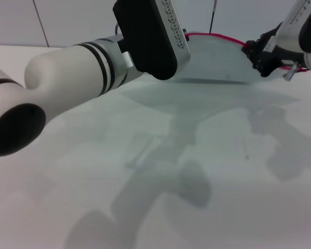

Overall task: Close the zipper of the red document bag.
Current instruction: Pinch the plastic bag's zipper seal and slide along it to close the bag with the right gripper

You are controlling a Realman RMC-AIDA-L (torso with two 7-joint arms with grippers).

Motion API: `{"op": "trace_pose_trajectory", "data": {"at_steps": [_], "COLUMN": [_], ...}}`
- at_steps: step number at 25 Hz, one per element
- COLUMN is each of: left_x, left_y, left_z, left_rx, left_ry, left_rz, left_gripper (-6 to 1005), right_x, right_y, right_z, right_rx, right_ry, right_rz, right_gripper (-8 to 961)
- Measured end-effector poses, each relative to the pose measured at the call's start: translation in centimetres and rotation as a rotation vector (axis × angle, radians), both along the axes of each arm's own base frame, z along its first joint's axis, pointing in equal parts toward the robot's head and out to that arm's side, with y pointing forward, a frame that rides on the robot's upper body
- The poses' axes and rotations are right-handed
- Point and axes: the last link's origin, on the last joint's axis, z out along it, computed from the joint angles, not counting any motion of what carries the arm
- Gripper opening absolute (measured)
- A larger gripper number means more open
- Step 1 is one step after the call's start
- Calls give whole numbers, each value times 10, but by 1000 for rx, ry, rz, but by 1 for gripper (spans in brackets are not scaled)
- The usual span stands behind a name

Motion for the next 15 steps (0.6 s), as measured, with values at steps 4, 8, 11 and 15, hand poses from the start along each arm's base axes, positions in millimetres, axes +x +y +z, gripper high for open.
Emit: {"op": "trace_pose_trajectory", "data": {"at_steps": [4,8,11,15], "left_x": [1,0,0,-3], "left_y": [-3,-7,-10,-12], "left_z": [5,12,16,18], "left_rx": [9,26,36,41], "left_ry": [-10,-11,-19,-20], "left_rz": [-5,-8,-11,-5], "left_gripper": [147,149,150,151], "right_x": [11,22,27,35], "right_y": [3,5,7,9], "right_z": [3,6,9,10], "right_rx": [19,37,51,67], "right_ry": [-8,-13,-9,-8], "right_rz": [-29,-61,-76,-98], "right_gripper": [59,68,75,84]}}
